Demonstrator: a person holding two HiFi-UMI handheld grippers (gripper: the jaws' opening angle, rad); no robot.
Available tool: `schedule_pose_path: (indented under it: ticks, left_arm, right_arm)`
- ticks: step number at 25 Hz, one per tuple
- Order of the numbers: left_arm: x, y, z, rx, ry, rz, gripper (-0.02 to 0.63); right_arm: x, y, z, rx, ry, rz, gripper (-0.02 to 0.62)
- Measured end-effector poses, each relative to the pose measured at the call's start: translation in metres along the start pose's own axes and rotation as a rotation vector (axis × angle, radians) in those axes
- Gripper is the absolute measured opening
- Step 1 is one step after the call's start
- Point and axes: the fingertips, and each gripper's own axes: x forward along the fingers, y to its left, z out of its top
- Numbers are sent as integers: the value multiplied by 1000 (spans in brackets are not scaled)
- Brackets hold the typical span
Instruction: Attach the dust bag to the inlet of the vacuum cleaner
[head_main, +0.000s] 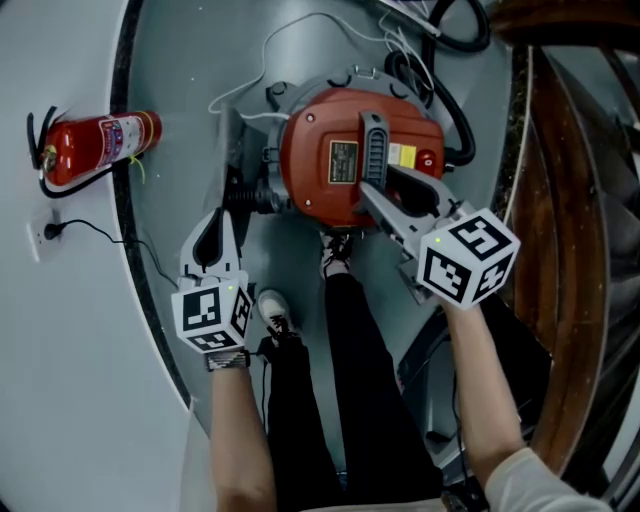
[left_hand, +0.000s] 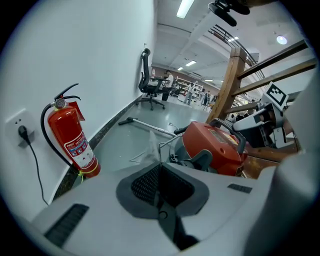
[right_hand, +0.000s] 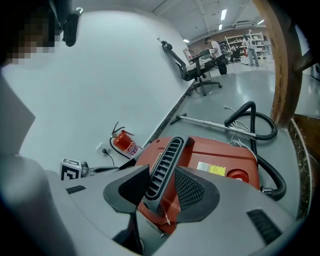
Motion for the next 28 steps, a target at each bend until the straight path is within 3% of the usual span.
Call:
schedule_pose_path:
  ticks: [9,19,28]
  left_arm:
    - [-1,-4,-6,25,-8,-27,6]
    - [-2,-7,-7,-108,-31,-58,10]
    - [-2,-9,-7,-221,-14,-135,15]
  right_arm:
    - [0,-1,0,4,1,9,156]
    - [1,1,-1,-14,14,1,161]
    - [3,1,-2,-20,-10,-33,175]
